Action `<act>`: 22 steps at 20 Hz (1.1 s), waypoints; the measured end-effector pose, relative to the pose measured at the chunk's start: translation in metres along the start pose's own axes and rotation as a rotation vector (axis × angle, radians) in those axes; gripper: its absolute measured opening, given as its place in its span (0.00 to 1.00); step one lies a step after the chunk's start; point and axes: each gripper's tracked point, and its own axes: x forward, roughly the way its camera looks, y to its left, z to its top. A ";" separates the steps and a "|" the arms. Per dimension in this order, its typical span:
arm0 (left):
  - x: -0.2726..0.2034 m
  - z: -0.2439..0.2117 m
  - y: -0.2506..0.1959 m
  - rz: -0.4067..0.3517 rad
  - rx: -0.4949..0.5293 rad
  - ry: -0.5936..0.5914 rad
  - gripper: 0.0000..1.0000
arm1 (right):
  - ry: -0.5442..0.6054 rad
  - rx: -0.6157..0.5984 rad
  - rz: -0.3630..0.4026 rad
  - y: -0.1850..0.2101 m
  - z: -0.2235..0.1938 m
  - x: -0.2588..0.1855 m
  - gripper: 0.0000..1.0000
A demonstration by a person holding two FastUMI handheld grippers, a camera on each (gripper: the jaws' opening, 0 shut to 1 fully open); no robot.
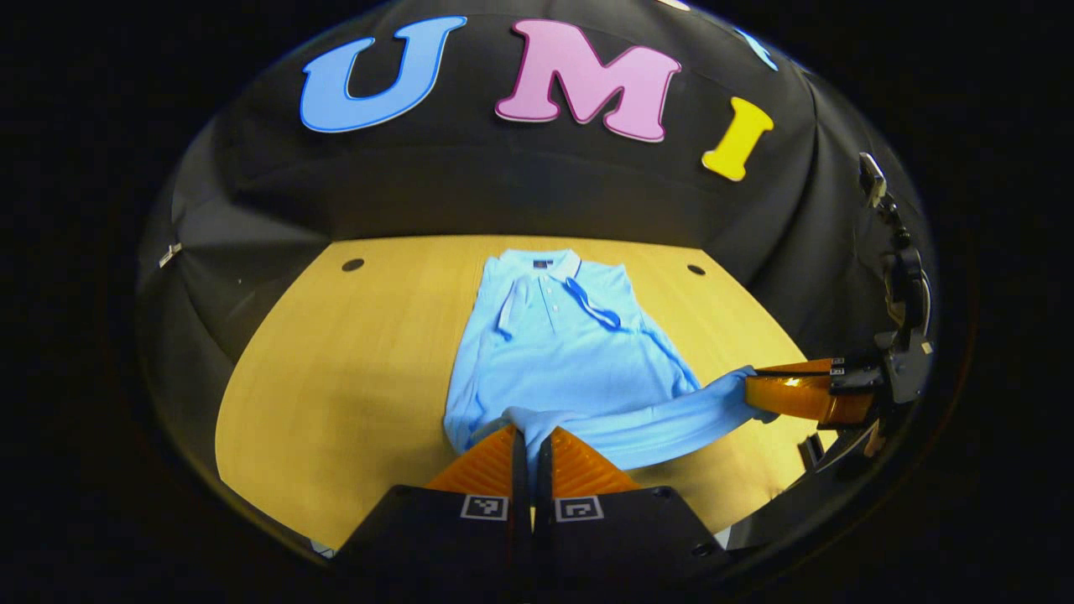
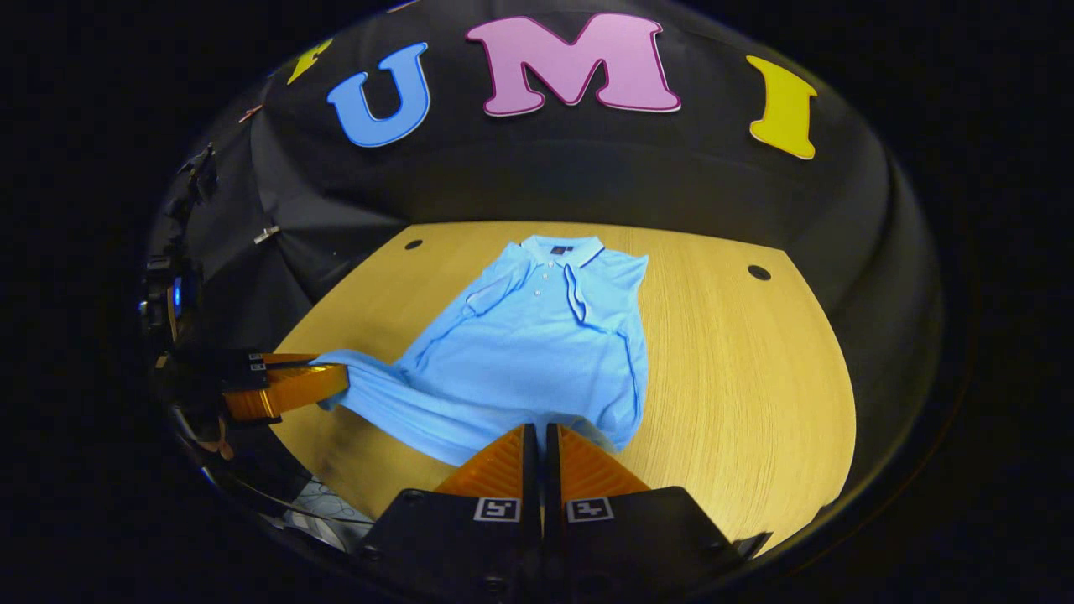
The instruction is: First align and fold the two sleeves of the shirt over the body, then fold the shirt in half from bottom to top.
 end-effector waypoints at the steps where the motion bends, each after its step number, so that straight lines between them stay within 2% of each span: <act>1: 0.005 0.015 0.001 -0.003 -0.014 -0.012 0.06 | -0.015 -0.002 0.004 -0.002 0.015 0.006 0.05; 12: 0.098 0.143 0.022 0.016 -0.080 -0.113 0.06 | -0.146 -0.051 0.064 -0.021 0.151 0.104 0.05; 17: 0.157 0.202 0.038 0.052 -0.010 -0.156 0.06 | -0.179 -0.035 0.053 -0.045 0.194 0.160 0.05; 22: 0.230 0.225 0.051 0.069 0.026 -0.146 0.06 | -0.215 -0.004 0.035 -0.074 0.240 0.217 0.05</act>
